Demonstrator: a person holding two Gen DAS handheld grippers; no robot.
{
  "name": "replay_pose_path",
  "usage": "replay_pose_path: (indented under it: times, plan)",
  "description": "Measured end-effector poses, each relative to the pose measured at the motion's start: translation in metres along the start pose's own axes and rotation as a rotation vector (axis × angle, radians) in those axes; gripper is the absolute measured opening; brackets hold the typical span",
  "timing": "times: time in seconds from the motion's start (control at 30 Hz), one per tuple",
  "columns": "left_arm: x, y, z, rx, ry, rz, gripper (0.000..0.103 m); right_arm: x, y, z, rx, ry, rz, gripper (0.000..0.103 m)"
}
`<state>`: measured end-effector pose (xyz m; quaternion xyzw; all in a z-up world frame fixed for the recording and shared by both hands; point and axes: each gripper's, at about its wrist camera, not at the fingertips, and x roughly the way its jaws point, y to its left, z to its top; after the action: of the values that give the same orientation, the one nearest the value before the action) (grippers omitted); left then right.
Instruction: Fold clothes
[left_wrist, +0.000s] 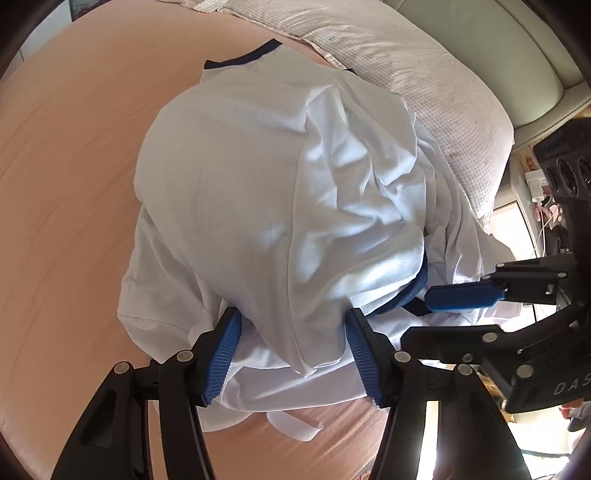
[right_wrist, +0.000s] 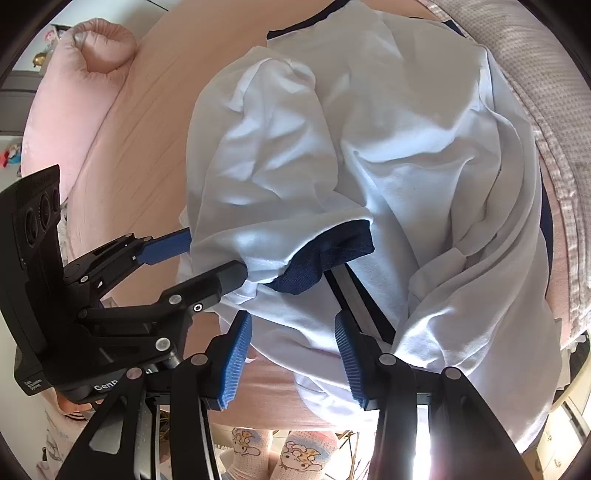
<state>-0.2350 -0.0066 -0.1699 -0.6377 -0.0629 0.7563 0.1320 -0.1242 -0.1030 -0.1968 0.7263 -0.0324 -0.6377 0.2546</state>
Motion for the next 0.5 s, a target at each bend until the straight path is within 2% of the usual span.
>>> replay_pose_path:
  times: [0.1, 0.23, 0.33, 0.4, 0.5]
  plan:
    - [0.008, 0.001, -0.008, 0.015, -0.022, 0.012, 0.056, -0.005, -0.002, 0.004, -0.010, -0.008, -0.005, 0.049]
    - [0.008, 0.002, -0.014, 0.022, -0.051, 0.024, 0.055, -0.021, -0.029, 0.014, 0.008, -0.018, 0.029, 0.049]
    - [0.007, 0.005, -0.015, 0.004, -0.066, 0.025, 0.042, -0.024, -0.034, 0.021, 0.024, -0.021, 0.044, 0.049]
    - [0.006, 0.009, -0.016, -0.019, -0.078, 0.024, 0.028, -0.025, -0.039, 0.026, 0.042, -0.023, 0.061, 0.049]
    - [0.009, 0.016, -0.018, -0.056, -0.071, 0.048, 0.019, -0.026, -0.049, 0.035, 0.079, -0.027, 0.077, 0.052]
